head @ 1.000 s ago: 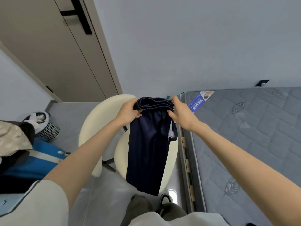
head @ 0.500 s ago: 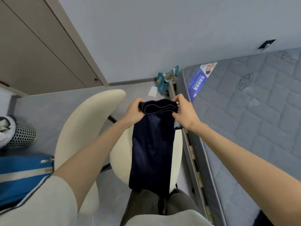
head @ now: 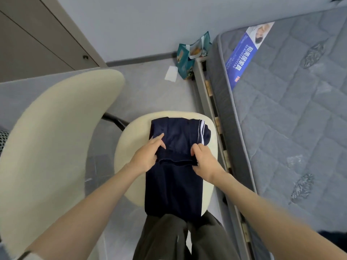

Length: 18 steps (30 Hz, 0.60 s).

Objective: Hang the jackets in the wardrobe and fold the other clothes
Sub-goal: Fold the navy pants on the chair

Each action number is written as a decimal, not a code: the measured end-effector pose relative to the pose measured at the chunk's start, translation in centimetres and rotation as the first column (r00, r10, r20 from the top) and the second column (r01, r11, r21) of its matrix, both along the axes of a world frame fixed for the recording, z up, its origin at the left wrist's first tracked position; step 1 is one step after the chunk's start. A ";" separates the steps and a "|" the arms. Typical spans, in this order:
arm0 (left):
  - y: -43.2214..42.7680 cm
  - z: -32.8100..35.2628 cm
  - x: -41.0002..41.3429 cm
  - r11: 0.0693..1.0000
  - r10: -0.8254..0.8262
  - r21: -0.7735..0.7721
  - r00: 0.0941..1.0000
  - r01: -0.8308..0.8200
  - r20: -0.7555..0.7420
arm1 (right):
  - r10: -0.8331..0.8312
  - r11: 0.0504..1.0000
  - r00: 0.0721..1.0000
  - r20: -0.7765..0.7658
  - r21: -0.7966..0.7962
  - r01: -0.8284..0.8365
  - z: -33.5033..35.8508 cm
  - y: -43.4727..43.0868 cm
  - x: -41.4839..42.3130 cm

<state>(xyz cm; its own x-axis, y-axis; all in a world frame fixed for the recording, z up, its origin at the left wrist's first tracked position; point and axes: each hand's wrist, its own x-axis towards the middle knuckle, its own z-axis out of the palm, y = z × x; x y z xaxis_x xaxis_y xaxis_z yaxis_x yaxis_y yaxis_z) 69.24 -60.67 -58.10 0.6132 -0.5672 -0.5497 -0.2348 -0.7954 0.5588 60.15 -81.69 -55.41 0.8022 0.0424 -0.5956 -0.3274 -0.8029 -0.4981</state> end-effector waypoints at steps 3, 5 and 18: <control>0.4 -2.4 -1.1 0.969 -0.130 0.208 0.991 0.134 -0.034 | 0.152 0.985 0.964 -0.217 -0.042 -0.165 -1.9 0.1 -0.3; 0.4 -3.0 -1.7 0.963 -0.054 0.267 0.998 0.047 0.019 | 0.168 0.975 0.955 -0.245 -0.102 -0.198 -2.6 0.2 -0.1; -3.5 -8.7 1.9 0.907 -0.342 0.371 0.861 0.198 0.376 | 0.418 0.792 0.906 0.068 -0.515 -0.327 -9.7 -2.0 4.5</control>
